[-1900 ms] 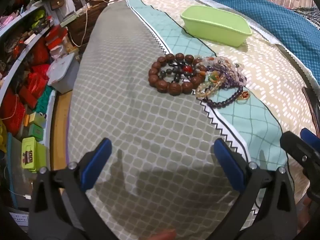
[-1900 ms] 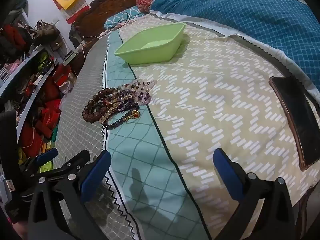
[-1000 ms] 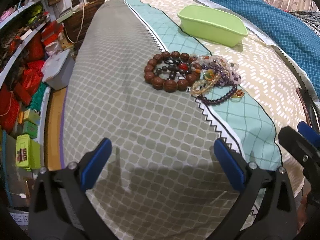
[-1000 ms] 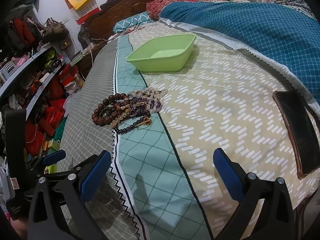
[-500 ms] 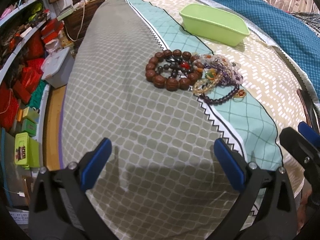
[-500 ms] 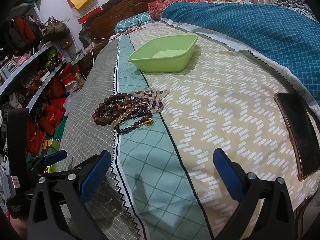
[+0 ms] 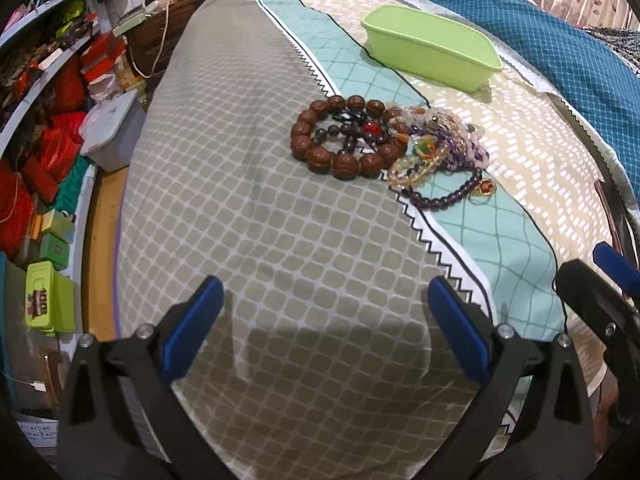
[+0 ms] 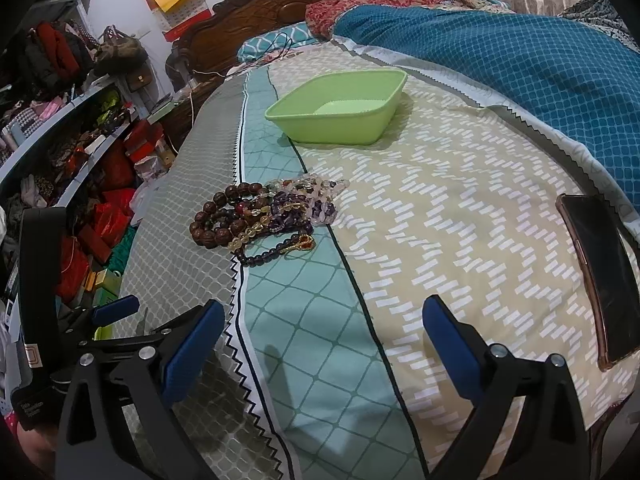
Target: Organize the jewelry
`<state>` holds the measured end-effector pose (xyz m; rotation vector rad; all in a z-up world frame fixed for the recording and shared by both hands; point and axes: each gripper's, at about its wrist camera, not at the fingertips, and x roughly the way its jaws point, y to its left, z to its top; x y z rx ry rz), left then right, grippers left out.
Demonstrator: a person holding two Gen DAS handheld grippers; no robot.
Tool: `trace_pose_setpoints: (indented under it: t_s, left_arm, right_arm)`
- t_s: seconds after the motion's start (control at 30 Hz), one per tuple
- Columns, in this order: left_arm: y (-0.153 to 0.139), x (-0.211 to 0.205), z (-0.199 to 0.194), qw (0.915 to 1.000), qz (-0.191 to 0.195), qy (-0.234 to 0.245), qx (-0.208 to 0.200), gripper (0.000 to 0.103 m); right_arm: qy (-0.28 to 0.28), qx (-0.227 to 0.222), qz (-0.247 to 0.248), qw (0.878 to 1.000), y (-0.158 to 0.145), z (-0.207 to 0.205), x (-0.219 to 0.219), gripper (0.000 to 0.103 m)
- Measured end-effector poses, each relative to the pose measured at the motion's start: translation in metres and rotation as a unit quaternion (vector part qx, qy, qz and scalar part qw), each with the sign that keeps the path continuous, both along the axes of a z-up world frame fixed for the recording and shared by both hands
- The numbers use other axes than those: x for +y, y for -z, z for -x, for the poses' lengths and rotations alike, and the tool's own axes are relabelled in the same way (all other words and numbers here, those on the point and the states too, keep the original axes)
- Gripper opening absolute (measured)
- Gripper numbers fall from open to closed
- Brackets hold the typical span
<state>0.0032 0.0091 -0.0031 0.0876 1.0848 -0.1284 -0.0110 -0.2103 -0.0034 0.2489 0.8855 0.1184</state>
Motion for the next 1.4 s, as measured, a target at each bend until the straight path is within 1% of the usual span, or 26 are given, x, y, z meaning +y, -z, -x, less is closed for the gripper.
trace_pose_setpoints:
  t_s: [0.47, 1.17, 1.27, 1.33, 1.4]
  left_arm:
    - [-0.006, -0.001, 0.004, 0.9999, -0.003, 0.001, -0.014, 0.099]
    - [-0.004, 0.005, 0.005, 1.0000, -0.001, -0.002, -0.009, 0.099]
    - [-0.003, 0.004, 0.003, 1.0000, 0.000, -0.001, -0.009, 0.099]
    - [-0.003, 0.005, 0.000, 0.9999, 0.002, -0.003, -0.012, 0.099]
    - [-0.005, 0.011, -0.004, 0.9997, 0.014, -0.008, -0.020, 0.099]
  right_arm:
    - [0.001, -0.007, 0.003, 1.000, -0.004, 0.004, 0.000, 0.075]
    - [0.001, -0.006, 0.003, 1.000, -0.006, 0.005, 0.000, 0.074]
    - [-0.001, -0.004, 0.002, 1.000, -0.004, 0.004, 0.000, 0.073]
    - [-0.002, -0.002, 0.002, 1.000, -0.002, 0.002, 0.001, 0.070]
    - [-0.005, -0.001, 0.002, 1.000, -0.001, 0.000, 0.002, 0.067]
